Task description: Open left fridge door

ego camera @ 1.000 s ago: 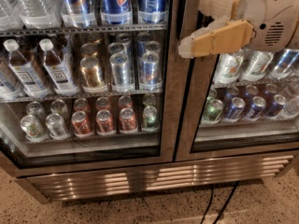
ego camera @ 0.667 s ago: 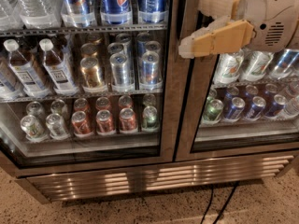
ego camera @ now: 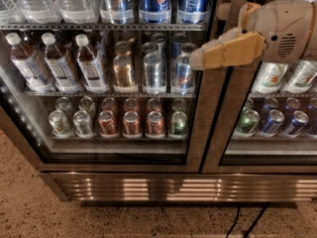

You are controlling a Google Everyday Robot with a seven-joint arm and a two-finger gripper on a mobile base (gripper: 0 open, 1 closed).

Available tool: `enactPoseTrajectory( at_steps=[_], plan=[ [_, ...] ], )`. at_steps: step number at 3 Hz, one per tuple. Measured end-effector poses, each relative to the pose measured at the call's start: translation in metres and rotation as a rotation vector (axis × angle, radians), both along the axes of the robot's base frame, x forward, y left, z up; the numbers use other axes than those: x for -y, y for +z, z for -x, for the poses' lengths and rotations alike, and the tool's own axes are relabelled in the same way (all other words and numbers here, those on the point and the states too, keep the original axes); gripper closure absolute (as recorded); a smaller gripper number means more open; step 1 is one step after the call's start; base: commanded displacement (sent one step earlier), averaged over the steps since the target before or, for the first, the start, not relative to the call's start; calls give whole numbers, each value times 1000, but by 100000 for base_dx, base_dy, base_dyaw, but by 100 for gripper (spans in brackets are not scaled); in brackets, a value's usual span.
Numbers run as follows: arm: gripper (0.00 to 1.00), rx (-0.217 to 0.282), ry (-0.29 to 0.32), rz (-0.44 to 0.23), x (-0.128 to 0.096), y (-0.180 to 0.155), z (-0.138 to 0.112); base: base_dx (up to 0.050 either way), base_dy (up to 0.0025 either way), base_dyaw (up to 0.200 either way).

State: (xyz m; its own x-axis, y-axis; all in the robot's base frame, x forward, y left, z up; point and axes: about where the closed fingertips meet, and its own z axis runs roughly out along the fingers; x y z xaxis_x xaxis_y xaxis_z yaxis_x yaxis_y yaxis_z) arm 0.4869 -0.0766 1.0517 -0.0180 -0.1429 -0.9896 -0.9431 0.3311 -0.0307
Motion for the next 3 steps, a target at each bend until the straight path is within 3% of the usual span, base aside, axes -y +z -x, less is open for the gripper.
enactPoseTrajectory(
  at_steps=[1,3],
  plan=[
    [0,0,0,0,0,0,0,0,0,0],
    [42,0,0,0,0,0,0,0,0,0]
  ],
)
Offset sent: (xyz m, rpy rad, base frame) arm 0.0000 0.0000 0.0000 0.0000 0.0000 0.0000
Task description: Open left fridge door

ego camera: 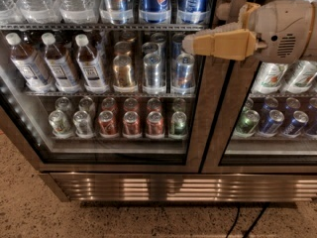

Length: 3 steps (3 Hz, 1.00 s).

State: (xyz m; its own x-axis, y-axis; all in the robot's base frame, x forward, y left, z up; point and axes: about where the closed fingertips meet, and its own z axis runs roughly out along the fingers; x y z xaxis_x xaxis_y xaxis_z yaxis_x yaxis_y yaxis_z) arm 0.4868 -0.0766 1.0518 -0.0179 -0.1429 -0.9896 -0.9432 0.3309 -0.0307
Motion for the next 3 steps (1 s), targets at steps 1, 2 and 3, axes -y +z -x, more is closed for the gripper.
enactPoseTrajectory(
  at_steps=[1,2,3],
  plan=[
    [100,0,0,0,0,0,0,-3700,0,2],
    [100,0,0,0,0,0,0,-5000,-1,4],
    [100,0,0,0,0,0,0,-4998,-3,21]
  ],
)
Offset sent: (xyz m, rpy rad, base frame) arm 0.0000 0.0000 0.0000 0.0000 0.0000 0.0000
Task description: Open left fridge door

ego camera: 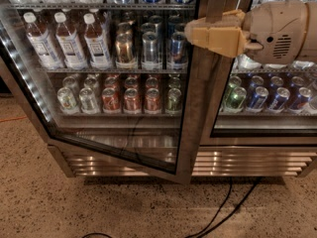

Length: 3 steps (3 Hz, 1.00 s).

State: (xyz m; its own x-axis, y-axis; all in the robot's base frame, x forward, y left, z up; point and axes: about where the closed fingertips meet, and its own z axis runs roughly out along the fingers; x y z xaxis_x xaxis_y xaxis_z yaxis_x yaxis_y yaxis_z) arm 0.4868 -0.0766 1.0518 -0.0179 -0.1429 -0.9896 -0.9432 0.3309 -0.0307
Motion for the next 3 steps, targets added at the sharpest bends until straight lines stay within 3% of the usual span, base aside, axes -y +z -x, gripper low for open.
enactPoseTrajectory(
  at_steps=[3],
  plan=[
    [100,0,0,0,0,0,0,-5001,2,-10]
  ],
)
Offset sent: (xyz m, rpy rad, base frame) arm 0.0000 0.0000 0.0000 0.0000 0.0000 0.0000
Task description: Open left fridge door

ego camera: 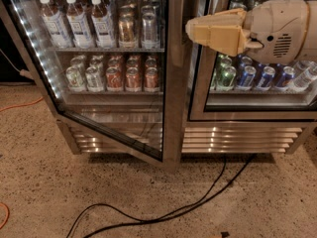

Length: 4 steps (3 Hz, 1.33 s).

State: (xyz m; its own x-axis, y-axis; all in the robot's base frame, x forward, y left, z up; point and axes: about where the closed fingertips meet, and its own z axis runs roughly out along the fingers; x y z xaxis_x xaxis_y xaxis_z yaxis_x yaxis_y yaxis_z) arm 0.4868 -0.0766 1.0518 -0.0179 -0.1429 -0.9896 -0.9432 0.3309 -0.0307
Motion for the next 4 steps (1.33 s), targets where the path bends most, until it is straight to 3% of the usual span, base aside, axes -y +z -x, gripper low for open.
enactPoseTrajectory(
  at_steps=[1,2,4],
  plan=[
    [100,0,0,0,0,0,0,-4997,-5,36],
    [100,0,0,0,0,0,0,1,-1,-18994],
    [100,0,0,0,0,0,0,4046,224,11473]
  ],
)
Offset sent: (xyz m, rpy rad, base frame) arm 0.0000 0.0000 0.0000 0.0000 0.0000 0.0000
